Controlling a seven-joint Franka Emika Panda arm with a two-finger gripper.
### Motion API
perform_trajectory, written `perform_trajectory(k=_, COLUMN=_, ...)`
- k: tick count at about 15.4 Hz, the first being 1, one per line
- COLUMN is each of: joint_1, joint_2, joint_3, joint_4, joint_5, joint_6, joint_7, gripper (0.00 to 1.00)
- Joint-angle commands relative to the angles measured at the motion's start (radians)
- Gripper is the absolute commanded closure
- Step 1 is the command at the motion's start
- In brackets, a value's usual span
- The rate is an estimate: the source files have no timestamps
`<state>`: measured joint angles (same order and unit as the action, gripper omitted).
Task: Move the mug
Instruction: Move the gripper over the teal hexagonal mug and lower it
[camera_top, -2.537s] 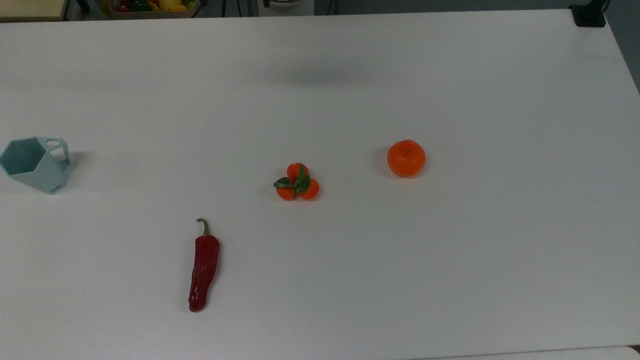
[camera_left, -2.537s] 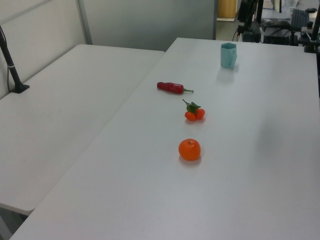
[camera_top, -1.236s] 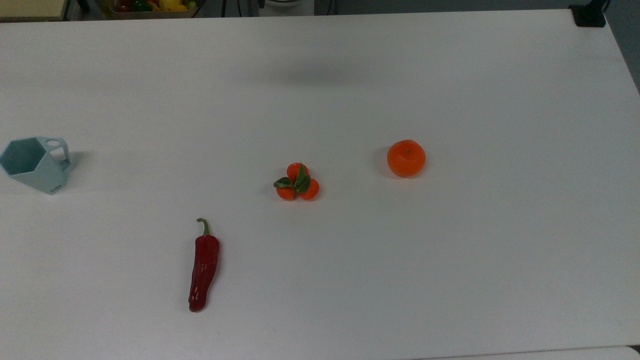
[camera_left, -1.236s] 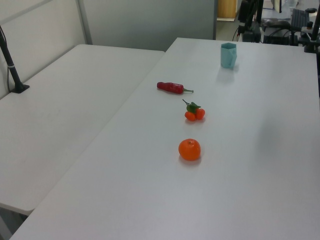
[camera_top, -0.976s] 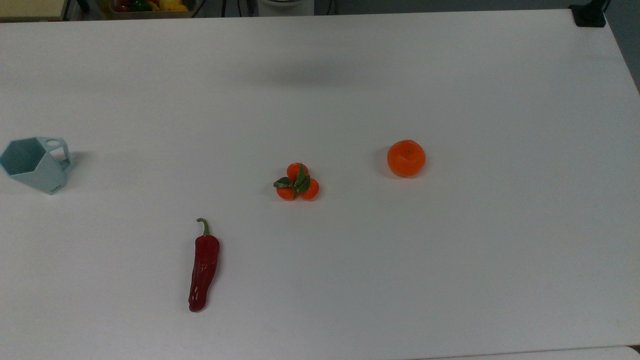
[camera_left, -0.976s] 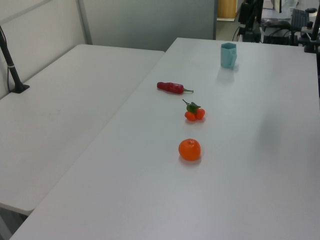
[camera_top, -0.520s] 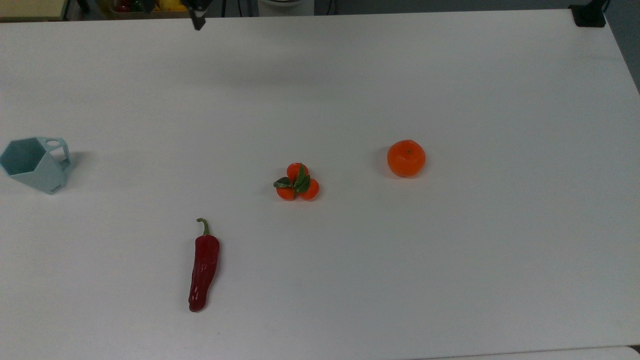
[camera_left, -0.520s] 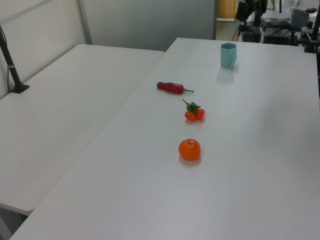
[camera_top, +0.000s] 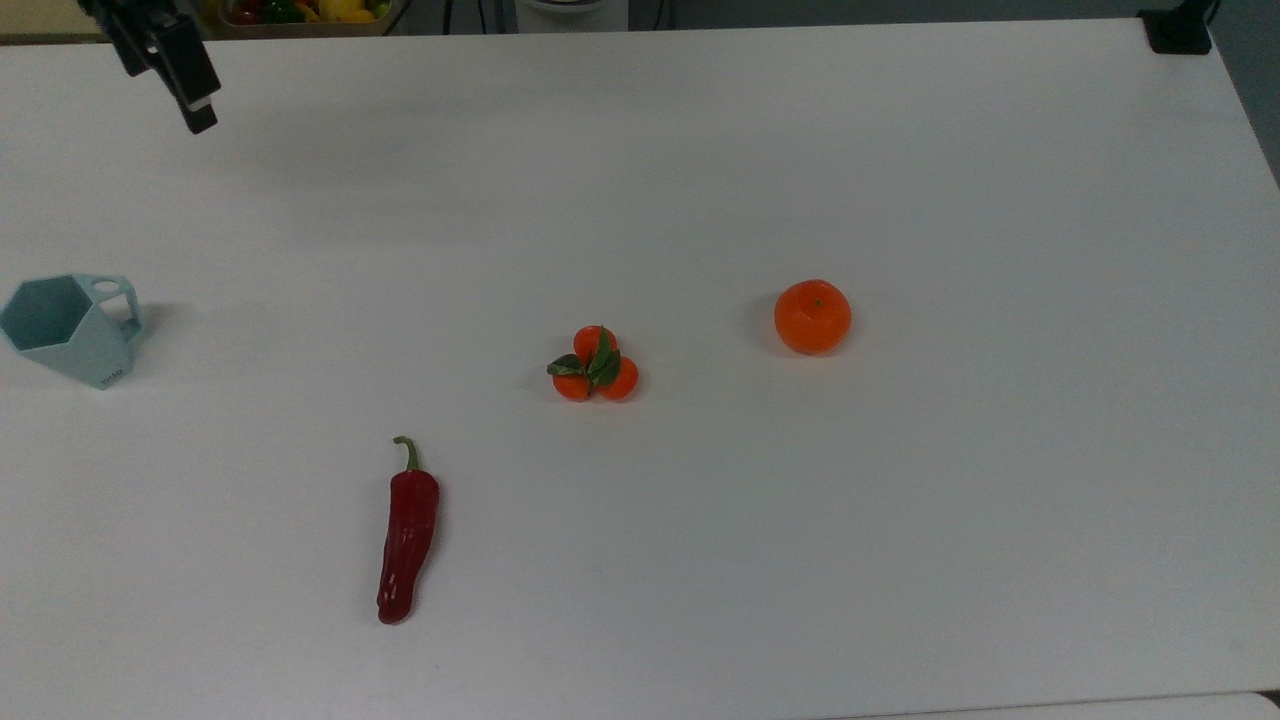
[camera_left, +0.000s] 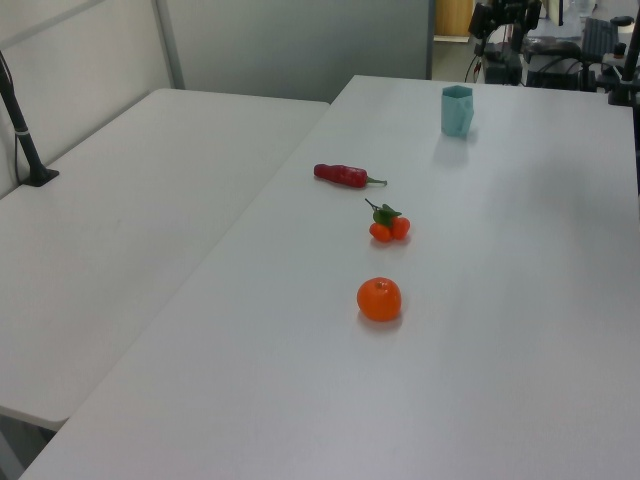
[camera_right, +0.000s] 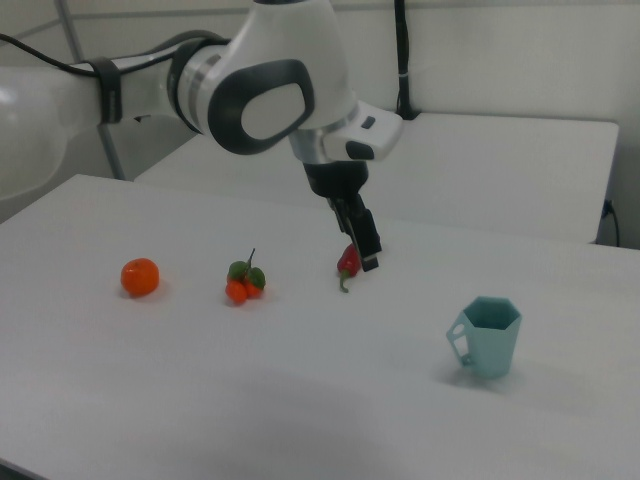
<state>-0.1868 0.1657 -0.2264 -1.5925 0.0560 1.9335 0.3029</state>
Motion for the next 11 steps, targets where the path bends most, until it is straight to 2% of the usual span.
perform_trajectory(k=1, joint_1=-0.005, joint_2=0.034, joint_3=-0.010, joint_4=-0.016, joint_5=0.004, joint_6=0.103, joint_7=0.059, gripper=0.00)
perform_trajectory(k=3, joint_1=-0.031, joint_2=0.052, joint_3=-0.010, joint_4=-0.030, joint_5=0.005, joint_6=0.156, joint_7=0.067, gripper=0.00)
perform_trajectory(k=11, joint_1=-0.057, joint_2=0.187, joint_3=-0.010, joint_4=-0.075, joint_5=0.031, joint_6=0.393, joint_7=0.094, gripper=0.00)
